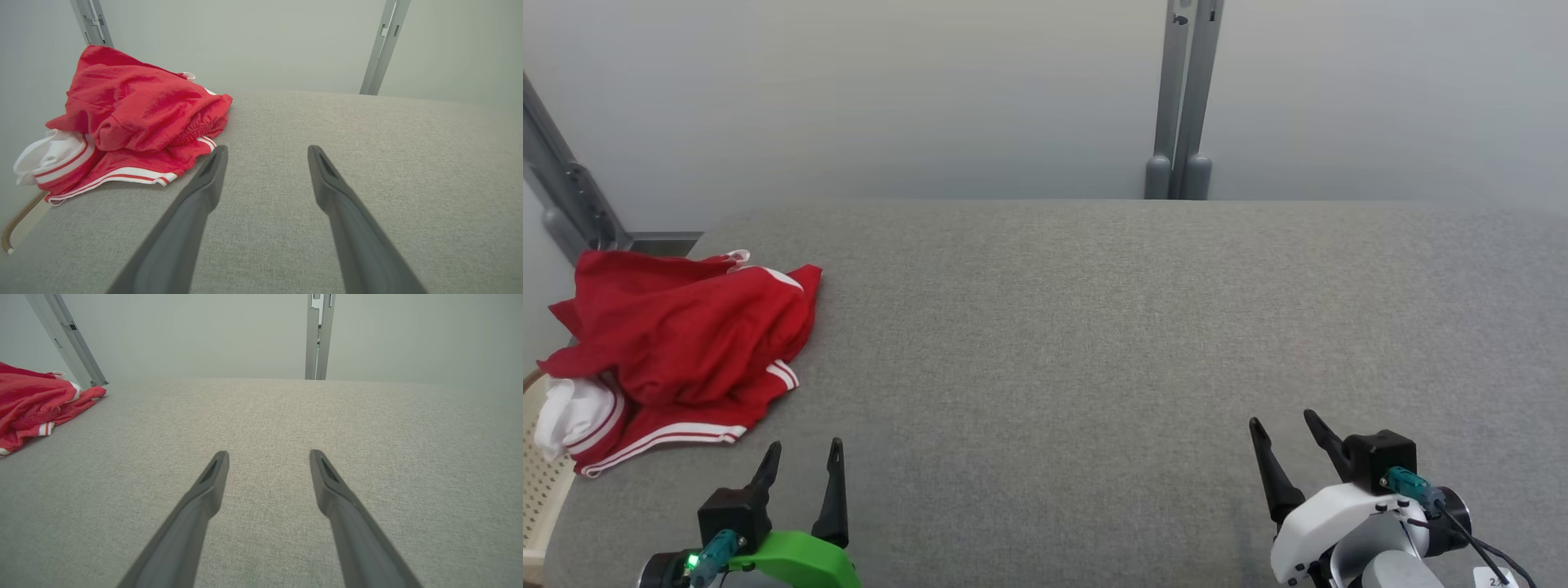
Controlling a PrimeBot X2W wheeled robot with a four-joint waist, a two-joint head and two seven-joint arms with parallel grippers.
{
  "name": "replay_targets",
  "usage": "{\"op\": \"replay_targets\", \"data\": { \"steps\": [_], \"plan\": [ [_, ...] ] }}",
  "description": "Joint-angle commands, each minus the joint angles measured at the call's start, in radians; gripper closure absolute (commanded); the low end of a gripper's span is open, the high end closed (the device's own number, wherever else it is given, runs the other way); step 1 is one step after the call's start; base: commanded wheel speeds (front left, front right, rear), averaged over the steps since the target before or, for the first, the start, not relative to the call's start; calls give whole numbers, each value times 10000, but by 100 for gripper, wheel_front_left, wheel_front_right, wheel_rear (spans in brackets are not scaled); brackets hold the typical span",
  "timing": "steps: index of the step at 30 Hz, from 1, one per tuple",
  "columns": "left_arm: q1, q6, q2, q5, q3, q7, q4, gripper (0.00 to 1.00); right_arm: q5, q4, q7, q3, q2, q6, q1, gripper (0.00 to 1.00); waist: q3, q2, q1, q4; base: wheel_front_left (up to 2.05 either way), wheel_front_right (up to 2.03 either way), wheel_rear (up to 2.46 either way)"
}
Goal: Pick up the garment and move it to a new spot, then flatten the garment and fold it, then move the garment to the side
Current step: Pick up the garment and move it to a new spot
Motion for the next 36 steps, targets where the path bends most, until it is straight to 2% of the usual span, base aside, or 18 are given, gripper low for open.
{"op": "replay_targets", "data": {
  "steps": [1,23,36],
  "plan": [
    [68,94,62,-80,51,14,17,0,120,-9,-57,1,-36,1,42,0,5,0,0,270,0,0,0],
    [603,545,531,-642,524,797,-930,0,954,376,-509,375,-36,1,-113,0,47,0,0,3130,0,0,0],
    [982,771,677,-688,476,1129,-1483,0,1210,677,-654,672,-39,1,-189,0,53,0,0,3643,0,0,0]
  ]
}}
